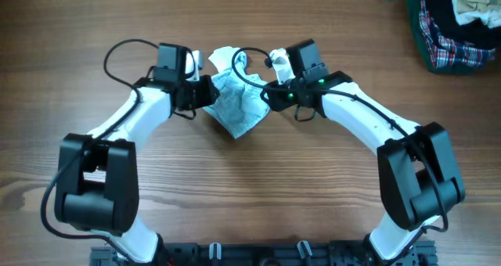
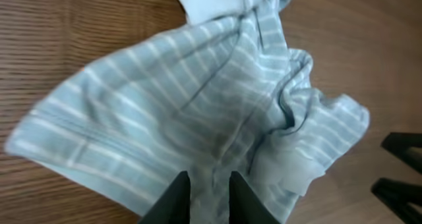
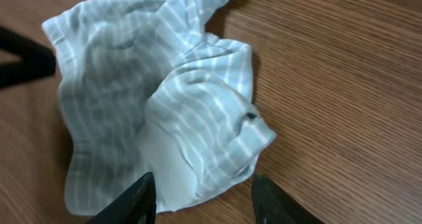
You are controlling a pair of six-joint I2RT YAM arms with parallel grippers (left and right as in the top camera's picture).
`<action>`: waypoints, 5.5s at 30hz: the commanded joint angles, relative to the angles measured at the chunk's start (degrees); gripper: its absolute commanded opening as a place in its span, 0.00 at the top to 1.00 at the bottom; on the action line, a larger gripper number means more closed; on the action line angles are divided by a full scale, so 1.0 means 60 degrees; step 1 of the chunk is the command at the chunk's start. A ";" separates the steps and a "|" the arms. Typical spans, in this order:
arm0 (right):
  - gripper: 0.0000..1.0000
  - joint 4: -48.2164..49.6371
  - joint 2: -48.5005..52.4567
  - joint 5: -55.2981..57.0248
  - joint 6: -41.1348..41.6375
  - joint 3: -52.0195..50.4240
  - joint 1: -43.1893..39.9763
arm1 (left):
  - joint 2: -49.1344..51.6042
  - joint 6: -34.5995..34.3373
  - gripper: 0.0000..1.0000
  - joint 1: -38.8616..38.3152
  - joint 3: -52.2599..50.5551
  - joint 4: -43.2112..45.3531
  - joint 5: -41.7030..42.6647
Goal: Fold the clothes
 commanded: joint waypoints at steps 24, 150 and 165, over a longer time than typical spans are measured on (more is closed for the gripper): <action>0.96 0.0925 0.0736 0.1129 0.2018 -0.0018 0.0437 | 0.1140 -0.1016 0.91 -0.0634 -0.0036 0.0280 -0.1876; 0.96 -0.6244 0.3920 0.2521 0.5406 0.3676 -0.3133 | -0.1224 -0.2047 0.96 -0.0470 -0.0339 -0.1282 -0.3508; 0.96 -0.8058 0.3202 0.3945 0.7894 0.4186 -0.3166 | -0.1224 -0.2044 0.96 -0.0470 -0.0339 -0.0780 -0.3504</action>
